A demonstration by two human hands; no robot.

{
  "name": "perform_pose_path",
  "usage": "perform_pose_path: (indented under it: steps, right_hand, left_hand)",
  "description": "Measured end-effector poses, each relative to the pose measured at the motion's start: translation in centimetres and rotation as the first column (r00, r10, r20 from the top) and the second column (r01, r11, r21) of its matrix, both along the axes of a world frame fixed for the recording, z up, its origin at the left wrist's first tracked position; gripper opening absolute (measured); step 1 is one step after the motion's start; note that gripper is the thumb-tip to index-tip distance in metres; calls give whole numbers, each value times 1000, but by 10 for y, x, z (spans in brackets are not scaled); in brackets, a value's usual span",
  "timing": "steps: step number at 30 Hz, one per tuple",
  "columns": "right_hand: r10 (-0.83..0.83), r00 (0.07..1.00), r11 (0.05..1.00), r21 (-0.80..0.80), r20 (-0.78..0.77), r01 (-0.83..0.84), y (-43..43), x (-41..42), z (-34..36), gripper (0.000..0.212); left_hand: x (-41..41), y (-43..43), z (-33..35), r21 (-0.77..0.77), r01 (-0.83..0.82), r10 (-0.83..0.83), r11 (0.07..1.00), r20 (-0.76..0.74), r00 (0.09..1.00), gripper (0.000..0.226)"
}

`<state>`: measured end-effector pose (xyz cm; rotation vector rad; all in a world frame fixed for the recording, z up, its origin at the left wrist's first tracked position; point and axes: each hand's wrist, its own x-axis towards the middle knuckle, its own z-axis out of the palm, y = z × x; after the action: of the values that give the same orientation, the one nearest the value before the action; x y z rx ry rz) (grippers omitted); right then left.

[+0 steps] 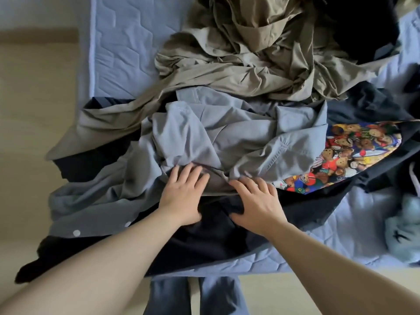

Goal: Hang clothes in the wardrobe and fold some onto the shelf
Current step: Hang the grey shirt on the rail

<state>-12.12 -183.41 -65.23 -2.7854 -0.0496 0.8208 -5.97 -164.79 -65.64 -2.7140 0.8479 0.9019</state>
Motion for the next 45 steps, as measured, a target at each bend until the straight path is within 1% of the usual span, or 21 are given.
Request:
perform_pose_path:
  steps: [2,3,5,6,7,9,11,13,14,15,16,18,20,22,24,26,29,34,37,41,45]
  right_hand:
    - [42,999,993,-111,33,-38,-2,0,-10,85]
    - [14,998,986,-165,66,-2,-2,2,-14,85]
    - [-117,986,968,-208,119,140,3,14,-20,72]
    - [-176,975,962,-186,138,200,7,21,-21,59]
    - [-214,965,958,-158,152,238,12,28,-21,45]
    - [-278,952,952,-98,126,291,22,40,-16,29]
    - [-305,952,951,-39,38,307,30,48,-3,24]
    - [-293,955,956,0,-52,294,36,53,17,17]
    - [-285,954,958,15,-96,288,39,53,29,15]
    - [-275,950,959,27,-145,282,42,53,43,15]
    - [-267,942,959,38,-204,280,44,52,56,16]
    - [-250,918,960,41,-308,275,48,48,88,22]
    - [-184,920,979,15,-347,201,53,45,122,30]
    - [-116,937,992,3,-330,124,57,44,151,36]
    - [-93,949,995,0,-302,97,61,45,183,38]
    - [-91,962,996,-14,-259,91,63,52,215,31]
    - [-122,982,991,-73,-147,112,63,67,264,24]
    - [-170,980,974,-133,105,183,70,94,346,31]
    - [-222,941,964,-90,254,251,79,107,400,31]
    - [-241,868,960,-22,434,278,81,125,476,26]
    - [-253,784,954,11,567,300,81,133,547,24]
  left_hand:
    - [7,13,-3,-30,66,-64,997,90,994,93]
    - [11,19,-3,-113,63,-45,992,158,986,80]
    - [17,29,-7,-395,20,94,919,269,958,36]
    - [21,33,-6,-461,-62,179,885,216,960,19]
    - [25,35,-3,-462,-185,271,868,127,954,12]
    - [32,38,1,-372,-445,460,815,-54,886,18]
    - [36,41,8,-329,-608,580,722,-192,792,21]
    - [36,45,23,-317,-701,633,639,-301,713,20]
    - [34,48,33,-303,-718,630,627,-345,696,20]
    - [32,51,46,-287,-712,611,640,-371,699,24]
    - [30,54,61,-258,-674,574,692,-370,730,34]
    - [25,63,91,-177,-517,452,838,-307,838,64]
    - [19,71,120,-124,-375,341,919,-232,911,73]
    - [18,73,146,-125,-297,277,947,-155,948,53]
    - [20,75,175,-156,-284,280,946,-46,959,31]
    - [26,75,207,-195,-323,340,926,61,938,19]
    - [35,75,254,-236,-334,379,913,182,907,19]
    - [69,83,323,-342,-364,455,866,241,857,20]
    - [97,85,385,-456,-361,525,814,310,792,21]
    - [111,86,478,-403,-248,449,881,549,705,22]
    - [116,88,555,-414,-200,441,888,646,624,20]
